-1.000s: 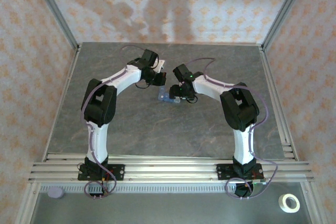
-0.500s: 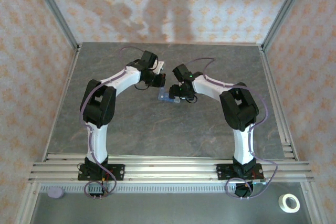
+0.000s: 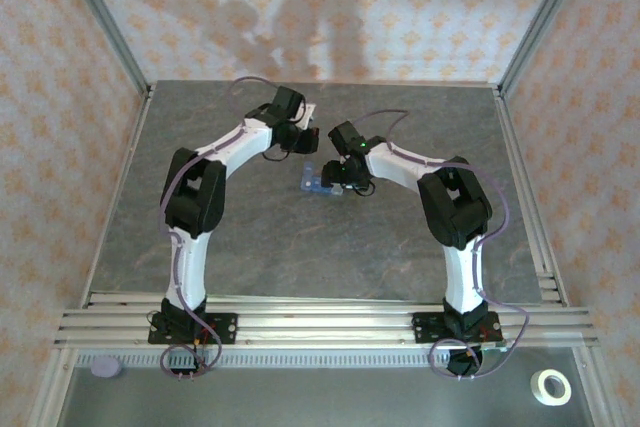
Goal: Sort the pills into containers
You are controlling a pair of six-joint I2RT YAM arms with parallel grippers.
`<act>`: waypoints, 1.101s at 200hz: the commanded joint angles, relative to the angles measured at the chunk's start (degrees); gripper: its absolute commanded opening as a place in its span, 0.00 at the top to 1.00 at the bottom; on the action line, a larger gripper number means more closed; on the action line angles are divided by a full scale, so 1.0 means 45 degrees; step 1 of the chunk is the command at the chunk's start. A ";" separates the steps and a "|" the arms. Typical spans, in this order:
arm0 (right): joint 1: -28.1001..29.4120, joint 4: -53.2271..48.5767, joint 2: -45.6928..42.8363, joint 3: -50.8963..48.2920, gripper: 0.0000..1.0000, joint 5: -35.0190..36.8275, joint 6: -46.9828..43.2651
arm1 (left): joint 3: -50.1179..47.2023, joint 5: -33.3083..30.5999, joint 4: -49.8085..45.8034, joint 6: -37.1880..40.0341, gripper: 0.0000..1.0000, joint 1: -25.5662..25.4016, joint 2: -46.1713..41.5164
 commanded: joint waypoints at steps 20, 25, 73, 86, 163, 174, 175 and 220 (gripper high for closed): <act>0.0012 -0.0297 0.0439 -0.0050 0.29 0.0586 0.0134 | 0.0449 -0.0476 -0.1159 0.0198 1.00 -0.0026 0.0658; 0.0015 -0.0297 0.0441 -0.0047 0.29 0.0592 0.0139 | 0.0519 -0.0472 -0.1262 0.0230 1.00 -0.0027 0.0695; 0.0022 -0.0317 0.0432 -0.0041 0.29 0.0654 0.0143 | 0.0780 -0.0231 -0.2092 0.0621 1.00 -0.0026 0.0658; 0.0014 -0.0317 0.0459 -0.0036 0.29 0.0663 0.0150 | 0.0763 -0.0080 -0.2201 0.0673 1.00 -0.0027 0.0616; 0.0011 -0.0309 0.0519 -0.0041 0.29 0.0771 0.0291 | 0.0095 0.0572 -0.2491 0.0832 1.00 -0.0027 -0.0076; 0.0003 -0.0317 0.0522 -0.0033 0.30 0.0780 0.0305 | -0.0050 0.0695 -0.2483 0.0834 1.00 -0.0027 -0.0195; -0.0002 -0.0317 0.0531 -0.0033 0.30 0.0776 0.0305 | -0.0055 0.0704 -0.2482 0.0837 1.00 -0.0027 -0.0203; -0.0007 -0.0335 0.0598 0.0043 0.30 0.0752 0.0373 | -0.1012 0.1078 -0.2068 0.0666 1.00 -0.0036 -0.0809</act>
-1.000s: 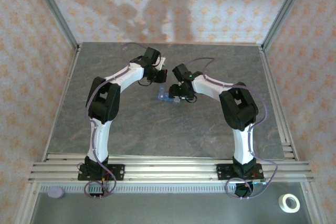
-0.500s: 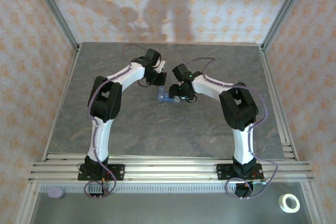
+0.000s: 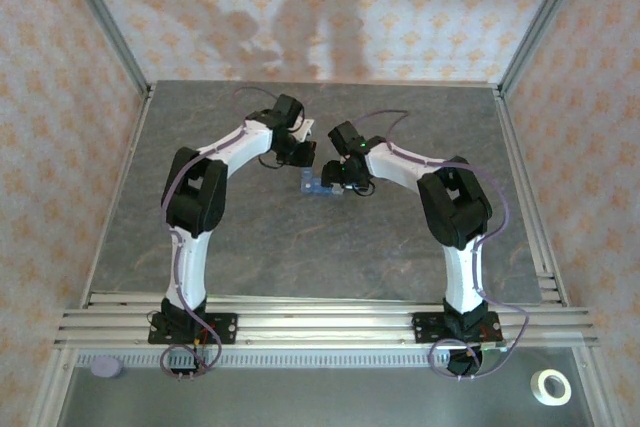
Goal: Sort the pills into containers
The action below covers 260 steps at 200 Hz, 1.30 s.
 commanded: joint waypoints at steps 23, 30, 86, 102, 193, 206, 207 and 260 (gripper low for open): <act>-0.0005 -0.0355 0.0593 0.0048 0.30 0.0747 0.0234 | -0.1156 0.0599 0.0024 -0.0032 1.00 -0.0066 -0.0897; 0.0003 -0.0354 0.0606 0.0046 0.30 0.0748 0.0262 | -0.1345 0.0614 0.0130 -0.0070 1.00 -0.0074 -0.0976; -0.0005 -0.0356 0.0632 0.0032 0.30 0.0759 0.0292 | -0.2846 0.0677 0.0985 -0.0353 1.00 -0.0163 -0.1853; 0.0003 -0.0356 0.0651 0.0027 0.30 0.0760 0.0325 | -0.3068 0.0696 0.1136 -0.0425 1.00 -0.0183 -0.1925; -0.0005 -0.0393 0.0742 0.0110 0.30 0.0747 0.0381 | -0.3706 0.0833 0.1468 -0.0580 1.00 -0.0396 -0.2135; -0.0002 -0.0390 0.0749 0.0118 0.30 0.0747 0.0375 | -0.3844 0.0785 0.1540 -0.0578 1.00 -0.0417 -0.2179; 0.0005 -0.0392 0.0739 0.0111 0.30 0.0747 0.0372 | -0.3860 0.0780 0.1544 -0.0581 1.00 -0.0417 -0.2179; -0.0001 -0.0394 0.0764 0.0090 0.30 0.0747 0.0395 | -0.4183 0.0629 0.1626 -0.0582 1.00 -0.0402 -0.2264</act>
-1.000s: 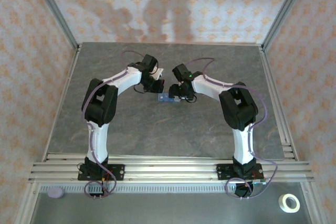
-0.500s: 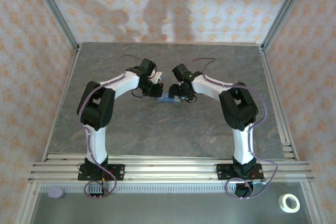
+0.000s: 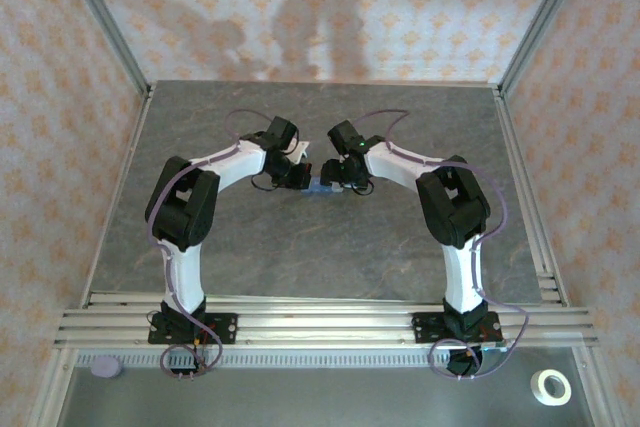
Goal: Sort the pills into containers
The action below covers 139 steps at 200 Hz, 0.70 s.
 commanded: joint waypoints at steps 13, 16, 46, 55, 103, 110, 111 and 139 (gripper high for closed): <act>-0.0002 -0.0424 0.0603 -0.0100 0.30 0.0747 0.0157 | -0.0332 -0.0124 -0.0050 -0.0033 1.00 -0.0133 -0.0432; 0.0006 -0.0426 0.0603 -0.0100 0.30 0.0747 0.0152 | -0.0321 -0.0162 -0.0050 -0.0034 1.00 -0.0139 -0.0437; -0.0007 -0.0424 0.0641 -0.0100 0.30 0.0716 0.0179 | -0.0355 -0.0511 -0.0123 0.0049 1.00 -0.0140 -0.0236; -0.0007 -0.0429 0.0661 -0.0100 0.30 0.0712 0.0213 | -0.0375 -0.0702 -0.0113 0.0082 1.00 -0.0128 -0.0156; -0.0027 -0.0428 0.0699 -0.0089 0.30 0.0649 0.0258 | -0.0453 -0.1293 -0.0023 0.0172 1.00 -0.0121 0.0410; -0.0030 -0.0429 0.0702 -0.0071 0.30 0.0628 0.0262 | -0.0438 -0.1298 -0.0021 0.0161 1.00 -0.0134 0.0452; -0.0029 -0.0419 0.0702 -0.0076 0.30 0.0619 0.0263 | -0.0436 -0.1298 -0.0025 0.0161 1.00 -0.0137 0.0455; -0.0085 -0.0448 0.0700 -0.0043 0.30 0.0591 0.0262 | -0.0283 -0.1268 -0.0030 0.0161 1.00 -0.0134 0.0426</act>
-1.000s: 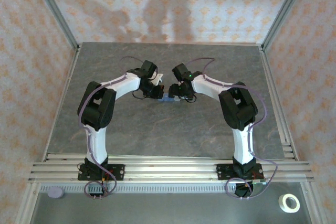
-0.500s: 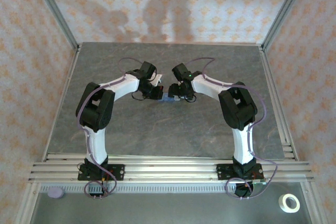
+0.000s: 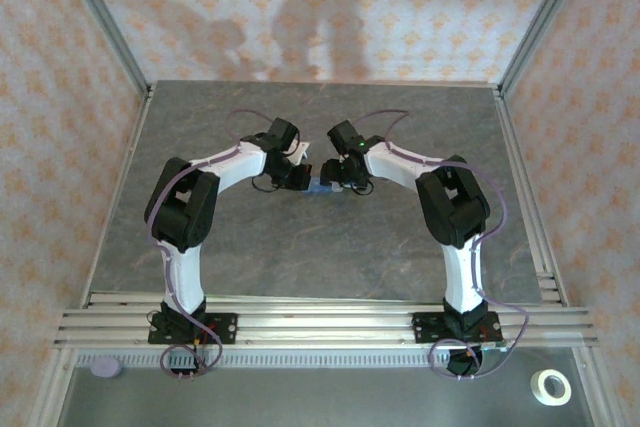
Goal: Sort the pills into containers
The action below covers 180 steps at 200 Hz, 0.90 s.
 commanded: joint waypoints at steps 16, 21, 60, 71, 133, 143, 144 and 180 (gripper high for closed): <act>-0.0139 -0.0523 0.0710 0.0070 0.30 0.0542 0.0143 | 0.0086 -0.0857 -0.0076 0.0125 1.00 -0.0048 0.0292; -0.0144 -0.0565 0.0752 0.0153 0.30 0.0525 0.0144 | 0.0126 -0.0893 0.0038 0.0086 1.00 -0.0051 0.0189; -0.0411 -0.0810 0.0737 0.0832 0.29 0.0315 0.0054 | 0.0289 -0.1420 0.1648 -0.0481 0.82 -0.0019 -0.1338; -0.0503 -0.0947 0.0597 0.1097 0.29 0.0233 -0.0074 | 0.0206 -0.1663 0.2252 -0.0668 0.72 -0.0018 -0.1834; -0.1274 -0.1701 -0.2011 0.2227 0.15 0.0191 -0.0515 | -0.0829 -0.2862 0.5452 -0.1215 0.00 0.0448 -0.5375; -0.1450 -0.1713 -0.2730 0.2268 0.09 0.0522 -0.0577 | -0.1417 -0.3343 0.6393 -0.1107 0.00 0.0545 -0.6164; -0.1461 -0.1708 -0.2789 0.2263 0.08 0.0561 -0.0596 | -0.1453 -0.3430 0.6507 -0.1093 0.00 0.0556 -0.6247; -0.2046 -0.1461 -0.5139 0.2247 0.00 0.2895 -0.1317 | -0.5228 -0.6832 1.1952 0.0712 0.00 0.0616 -0.9136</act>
